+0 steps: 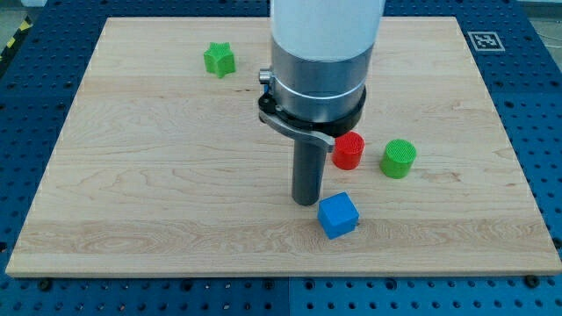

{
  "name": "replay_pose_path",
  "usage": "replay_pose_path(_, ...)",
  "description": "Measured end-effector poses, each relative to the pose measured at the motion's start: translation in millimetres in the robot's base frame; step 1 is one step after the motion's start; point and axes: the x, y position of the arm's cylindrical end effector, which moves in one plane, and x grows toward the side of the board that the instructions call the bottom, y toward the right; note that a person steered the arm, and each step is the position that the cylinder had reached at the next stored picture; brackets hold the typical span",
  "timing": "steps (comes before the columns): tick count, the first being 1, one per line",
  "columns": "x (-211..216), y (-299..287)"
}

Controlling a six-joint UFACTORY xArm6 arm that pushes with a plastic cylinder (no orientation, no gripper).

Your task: Place the blue cube diagonally bottom right to the red circle

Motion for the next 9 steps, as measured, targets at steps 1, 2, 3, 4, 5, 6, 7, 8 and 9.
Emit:
replay_pose_path(1, 0.0, -8.6)
replay_pose_path(2, 0.0, -10.1)
replay_pose_path(3, 8.5, -10.1)
replay_pose_path(4, 27.5, -10.1)
replay_pose_path(5, 48.2, -10.1)
replay_pose_path(6, 42.0, -1.5)
replay_pose_path(7, 24.0, 15.5)
replay_pose_path(8, 12.4, 37.7)
replay_pose_path(9, 22.0, 60.2)
